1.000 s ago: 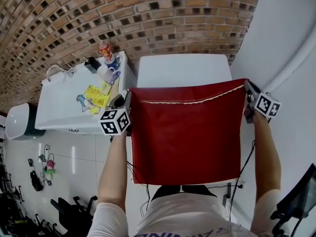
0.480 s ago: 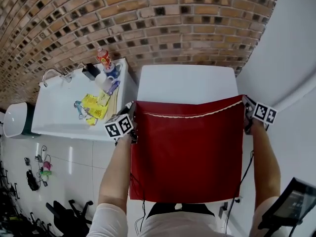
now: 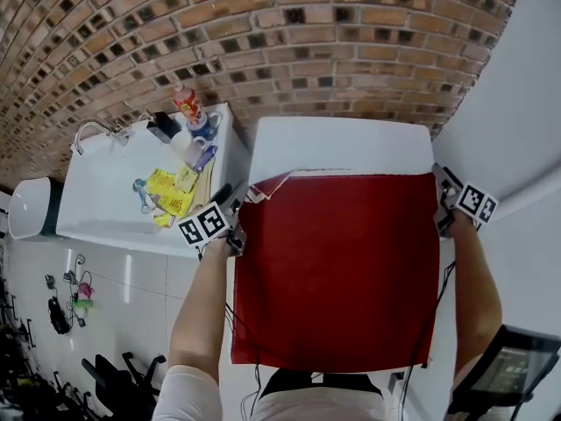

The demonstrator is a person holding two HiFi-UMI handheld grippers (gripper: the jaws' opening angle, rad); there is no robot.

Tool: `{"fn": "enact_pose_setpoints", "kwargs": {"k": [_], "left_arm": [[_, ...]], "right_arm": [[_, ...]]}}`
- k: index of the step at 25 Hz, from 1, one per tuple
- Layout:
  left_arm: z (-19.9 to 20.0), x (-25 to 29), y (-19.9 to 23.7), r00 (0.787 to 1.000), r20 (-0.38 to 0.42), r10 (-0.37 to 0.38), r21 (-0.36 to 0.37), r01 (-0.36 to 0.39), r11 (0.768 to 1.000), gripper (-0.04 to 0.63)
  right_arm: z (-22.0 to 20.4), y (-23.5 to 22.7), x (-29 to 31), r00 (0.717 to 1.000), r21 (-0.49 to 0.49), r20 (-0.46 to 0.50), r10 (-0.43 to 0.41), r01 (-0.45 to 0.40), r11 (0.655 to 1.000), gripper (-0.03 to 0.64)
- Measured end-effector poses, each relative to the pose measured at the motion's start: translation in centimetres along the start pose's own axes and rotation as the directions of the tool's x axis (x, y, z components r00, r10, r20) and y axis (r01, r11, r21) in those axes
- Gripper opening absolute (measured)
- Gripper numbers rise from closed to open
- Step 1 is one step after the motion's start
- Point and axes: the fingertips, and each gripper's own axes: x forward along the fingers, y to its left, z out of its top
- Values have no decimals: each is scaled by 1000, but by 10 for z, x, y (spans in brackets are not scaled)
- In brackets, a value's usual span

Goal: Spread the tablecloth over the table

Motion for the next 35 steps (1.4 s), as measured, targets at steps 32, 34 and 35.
{"fn": "enact_pose_setpoints", "kwargs": {"k": [32, 34, 35], "left_arm": [[-29, -283, -160, 986, 163, 35, 473, -109, 874, 5], [-26, -297, -170, 984, 179, 22, 471, -105, 876, 5], [-26, -304, -175, 982, 186, 13, 465, -100, 880, 5]], "right_arm": [[-60, 215, -292, 970, -528, 230, 83, 53, 847, 6], [-57, 222, -306, 967, -534, 242, 85, 60, 844, 5], [-57, 223, -313, 966, -538, 244, 81, 66, 841, 5]]}}
